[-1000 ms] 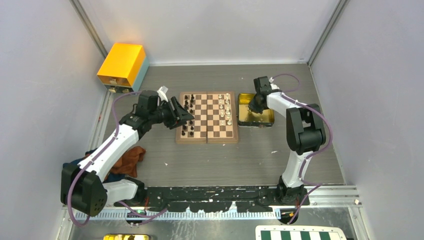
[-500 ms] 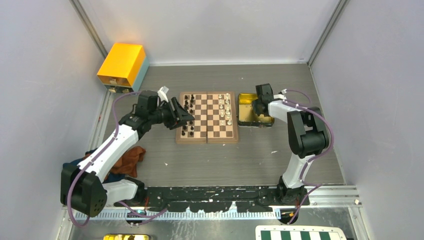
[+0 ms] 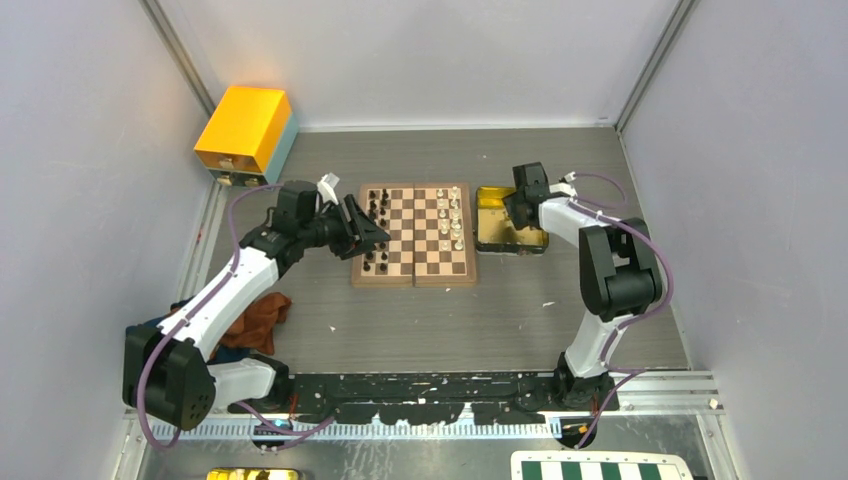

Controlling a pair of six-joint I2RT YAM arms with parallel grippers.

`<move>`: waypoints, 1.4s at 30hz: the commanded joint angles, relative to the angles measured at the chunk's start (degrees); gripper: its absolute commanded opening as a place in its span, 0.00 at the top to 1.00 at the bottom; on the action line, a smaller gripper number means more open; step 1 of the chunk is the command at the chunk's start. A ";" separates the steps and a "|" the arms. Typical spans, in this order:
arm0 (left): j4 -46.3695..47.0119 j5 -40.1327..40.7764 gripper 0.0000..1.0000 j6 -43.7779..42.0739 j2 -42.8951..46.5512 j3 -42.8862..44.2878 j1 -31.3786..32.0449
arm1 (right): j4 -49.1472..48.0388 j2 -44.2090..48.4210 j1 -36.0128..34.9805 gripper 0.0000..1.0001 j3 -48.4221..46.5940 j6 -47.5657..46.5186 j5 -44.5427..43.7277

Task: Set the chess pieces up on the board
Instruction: Pick up the chess piece from the storage box.

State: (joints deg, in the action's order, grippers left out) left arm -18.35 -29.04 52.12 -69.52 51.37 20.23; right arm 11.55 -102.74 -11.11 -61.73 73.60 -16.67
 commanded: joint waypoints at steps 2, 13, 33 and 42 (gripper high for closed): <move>3.98 -1.67 0.47 0.56 -0.07 0.13 -0.28 | 4.65 3.10 0.23 0.56 -7.30 -10.15 -1.95; 5.22 -2.36 0.47 1.38 -0.94 0.53 -0.28 | 41.32 -21.32 1.32 0.57 -49.58 -50.84 12.05; 7.08 -2.87 0.48 2.35 -2.80 -0.16 -0.19 | 37.33 -13.56 -0.20 0.59 -40.45 -61.16 8.37; 7.67 -2.50 0.48 2.73 -2.71 -0.99 -0.19 | 32.66 -14.63 -0.22 0.61 -36.43 -62.16 10.99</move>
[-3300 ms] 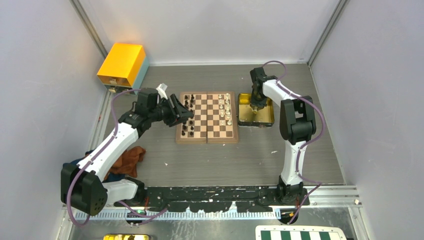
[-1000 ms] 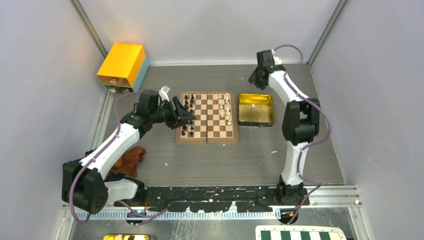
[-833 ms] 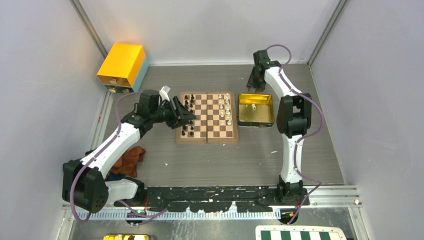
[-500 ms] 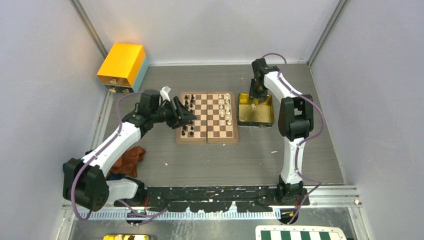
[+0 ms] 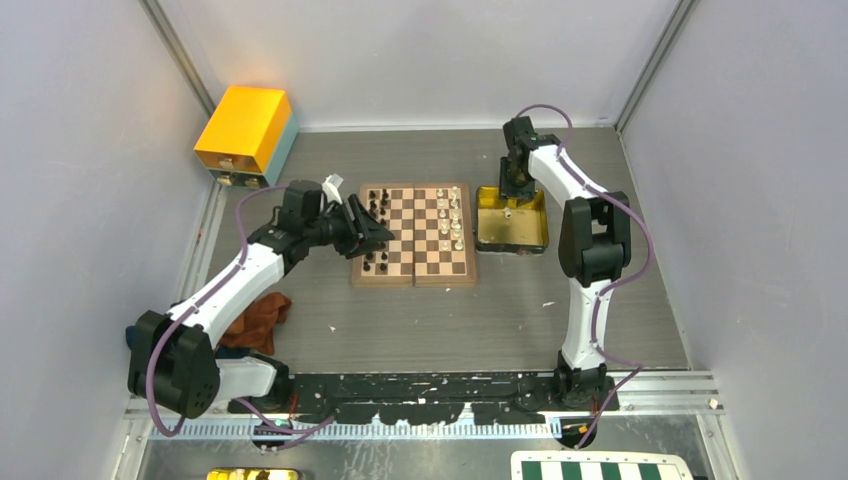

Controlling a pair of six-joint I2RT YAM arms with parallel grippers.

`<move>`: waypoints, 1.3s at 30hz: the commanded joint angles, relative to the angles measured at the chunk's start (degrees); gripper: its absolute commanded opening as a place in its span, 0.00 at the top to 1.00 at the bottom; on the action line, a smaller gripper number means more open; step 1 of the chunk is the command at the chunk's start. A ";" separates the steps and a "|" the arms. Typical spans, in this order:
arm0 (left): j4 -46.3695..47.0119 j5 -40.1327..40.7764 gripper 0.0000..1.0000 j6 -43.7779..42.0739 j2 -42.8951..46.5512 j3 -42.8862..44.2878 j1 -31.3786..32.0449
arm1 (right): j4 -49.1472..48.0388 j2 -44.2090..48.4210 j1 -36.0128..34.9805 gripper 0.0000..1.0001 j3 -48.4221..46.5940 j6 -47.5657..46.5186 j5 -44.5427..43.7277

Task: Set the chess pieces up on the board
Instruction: Pick up the chess piece from the storage box.

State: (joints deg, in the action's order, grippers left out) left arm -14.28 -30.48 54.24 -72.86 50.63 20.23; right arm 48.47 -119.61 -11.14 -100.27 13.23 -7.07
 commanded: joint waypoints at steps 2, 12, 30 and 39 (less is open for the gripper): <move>3.74 -1.05 0.48 0.61 0.41 -0.35 -0.19 | -7.29 2.86 -0.18 0.61 4.16 -1.87 1.80; 5.01 -1.43 0.48 0.68 -1.15 -0.45 -0.19 | -18.88 6.79 -0.16 0.66 14.48 -2.18 2.28; 6.46 -2.27 0.49 1.15 -3.83 0.23 -0.19 | -22.36 5.98 -0.17 0.64 14.53 -3.95 2.04; 6.46 -2.36 0.49 1.13 -4.51 0.87 -0.18 | -22.16 4.81 -0.22 0.58 13.34 -7.16 1.53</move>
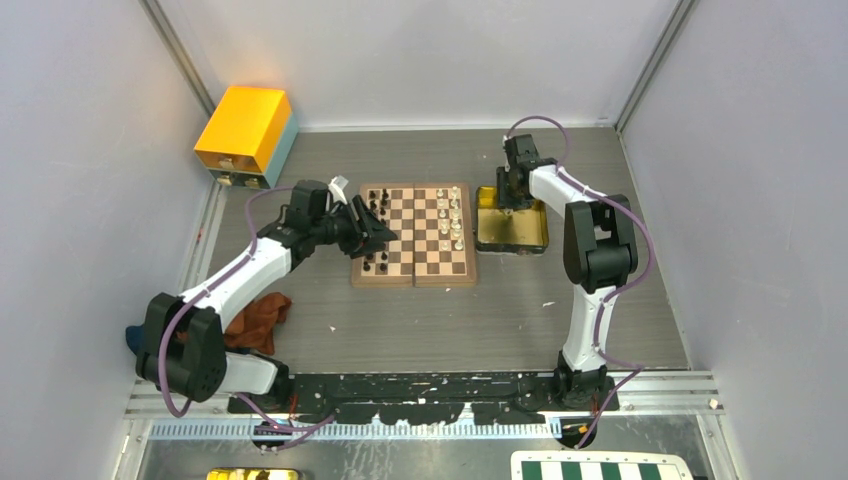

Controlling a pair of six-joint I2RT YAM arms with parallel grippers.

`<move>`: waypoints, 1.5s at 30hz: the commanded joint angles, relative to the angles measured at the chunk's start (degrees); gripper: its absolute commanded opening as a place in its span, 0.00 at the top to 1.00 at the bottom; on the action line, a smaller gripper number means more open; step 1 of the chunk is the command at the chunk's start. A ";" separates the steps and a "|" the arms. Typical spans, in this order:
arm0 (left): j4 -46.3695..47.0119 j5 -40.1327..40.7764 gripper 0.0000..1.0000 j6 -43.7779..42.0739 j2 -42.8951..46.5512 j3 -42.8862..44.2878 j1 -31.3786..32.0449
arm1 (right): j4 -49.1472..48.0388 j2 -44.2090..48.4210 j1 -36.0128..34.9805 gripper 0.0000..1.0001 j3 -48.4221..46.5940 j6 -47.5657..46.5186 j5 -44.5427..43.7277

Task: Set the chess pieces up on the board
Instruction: Pick up the chess piece from the storage box.

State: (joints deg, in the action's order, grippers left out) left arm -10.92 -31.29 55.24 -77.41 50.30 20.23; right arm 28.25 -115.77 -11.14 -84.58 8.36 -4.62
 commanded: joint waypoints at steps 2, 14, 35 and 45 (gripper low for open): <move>3.10 -1.53 0.50 0.13 -0.02 1.28 -0.16 | -1.90 0.57 -0.21 0.57 -2.66 -2.91 -0.42; 3.17 -1.50 0.50 0.22 -0.81 1.46 -0.18 | -1.31 -2.87 -0.54 0.58 -5.51 -5.01 2.36; 3.70 -2.38 0.50 -0.05 -1.78 1.37 -0.19 | -0.19 -5.37 -0.53 0.81 -6.22 -5.28 1.56; 3.13 -2.66 0.50 -0.82 -0.81 0.95 -0.19 | -1.69 -2.45 -0.55 0.99 -4.08 -4.08 1.02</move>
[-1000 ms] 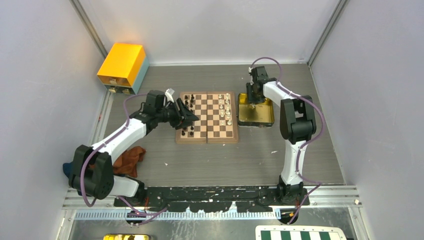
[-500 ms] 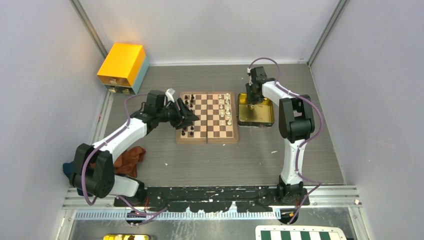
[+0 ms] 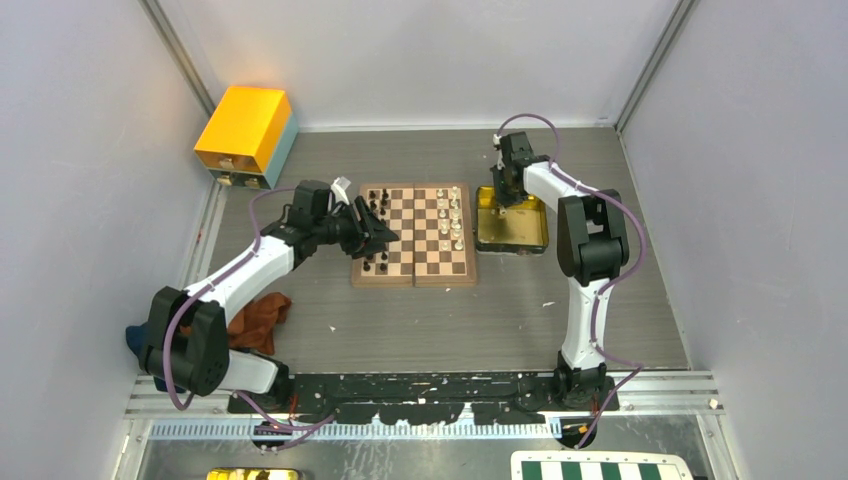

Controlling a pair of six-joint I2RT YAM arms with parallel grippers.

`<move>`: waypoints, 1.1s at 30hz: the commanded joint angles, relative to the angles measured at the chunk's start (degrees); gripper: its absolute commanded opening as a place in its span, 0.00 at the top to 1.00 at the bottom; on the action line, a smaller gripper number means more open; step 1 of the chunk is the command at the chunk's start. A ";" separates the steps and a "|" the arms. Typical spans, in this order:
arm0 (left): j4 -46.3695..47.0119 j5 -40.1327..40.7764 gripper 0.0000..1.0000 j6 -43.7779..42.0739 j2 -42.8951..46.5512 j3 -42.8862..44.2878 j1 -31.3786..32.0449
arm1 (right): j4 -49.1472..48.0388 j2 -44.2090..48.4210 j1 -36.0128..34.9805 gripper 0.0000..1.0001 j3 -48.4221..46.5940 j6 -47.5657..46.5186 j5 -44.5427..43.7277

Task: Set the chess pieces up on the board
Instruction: Pick up the chess piece from the storage box.

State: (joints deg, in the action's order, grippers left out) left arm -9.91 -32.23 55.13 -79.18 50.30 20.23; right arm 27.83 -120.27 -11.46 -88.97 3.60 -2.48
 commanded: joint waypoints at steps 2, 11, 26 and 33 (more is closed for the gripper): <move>2.01 -1.70 0.50 -0.73 1.35 0.79 -0.19 | -1.73 2.94 -0.21 0.99 1.11 1.00 -1.12; 1.52 -1.96 0.50 -0.75 3.32 0.50 -0.19 | -3.52 8.53 -0.29 0.99 4.25 2.53 -1.13; 4.58 -3.48 0.49 -0.96 6.39 -0.14 0.21 | -6.74 20.77 -1.23 0.99 9.25 16.25 6.67; 9.11 -3.71 0.48 -2.03 5.12 1.84 4.09 | -11.40 31.90 -6.91 0.99 12.68 29.00 9.62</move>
State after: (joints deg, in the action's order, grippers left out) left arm -7.05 -34.13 54.78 -74.96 50.30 21.78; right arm 22.63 -95.96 -14.79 -77.10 22.94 4.05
